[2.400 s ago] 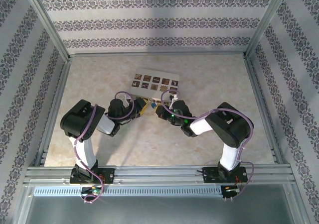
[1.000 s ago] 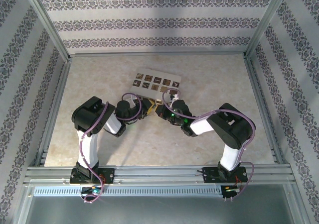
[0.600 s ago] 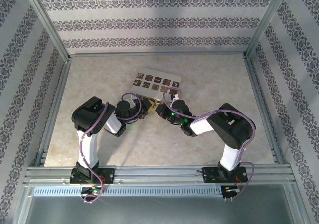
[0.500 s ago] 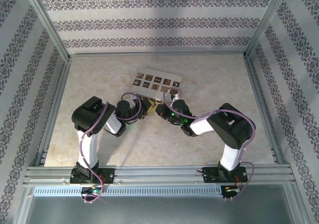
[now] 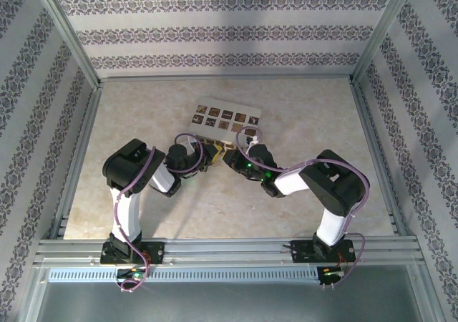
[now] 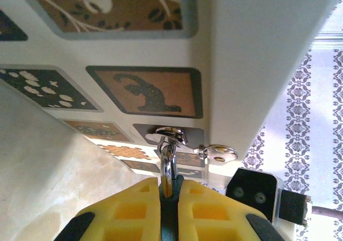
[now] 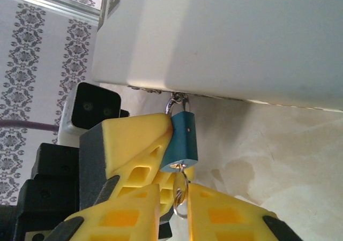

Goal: Unlock the padlock with the key

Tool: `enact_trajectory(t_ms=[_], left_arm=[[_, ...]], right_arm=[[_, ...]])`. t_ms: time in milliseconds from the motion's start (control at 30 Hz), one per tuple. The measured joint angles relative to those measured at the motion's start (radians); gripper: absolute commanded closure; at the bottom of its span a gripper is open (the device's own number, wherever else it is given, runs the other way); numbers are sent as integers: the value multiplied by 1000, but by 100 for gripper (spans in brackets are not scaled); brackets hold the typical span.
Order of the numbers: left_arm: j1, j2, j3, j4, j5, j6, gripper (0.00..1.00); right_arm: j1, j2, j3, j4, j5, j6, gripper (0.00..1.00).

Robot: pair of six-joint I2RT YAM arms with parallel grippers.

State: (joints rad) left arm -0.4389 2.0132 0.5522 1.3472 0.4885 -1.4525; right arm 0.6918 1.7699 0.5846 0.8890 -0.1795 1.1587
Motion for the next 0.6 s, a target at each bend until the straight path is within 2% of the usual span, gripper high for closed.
enact_trajectory(t_ms=[300,500,600], left_arm=[[0,-10,-3,-17,-16,1,92],[0,-30,-5,-47,-24,2,92],[0,-38,-5,-61,-27,4,92]], right_arm=[[0,-105,-39,-14,48,-16,65],[0,-240,-46,-149,106,-112,60],[0,-328,-45,-247,143,-182,52]])
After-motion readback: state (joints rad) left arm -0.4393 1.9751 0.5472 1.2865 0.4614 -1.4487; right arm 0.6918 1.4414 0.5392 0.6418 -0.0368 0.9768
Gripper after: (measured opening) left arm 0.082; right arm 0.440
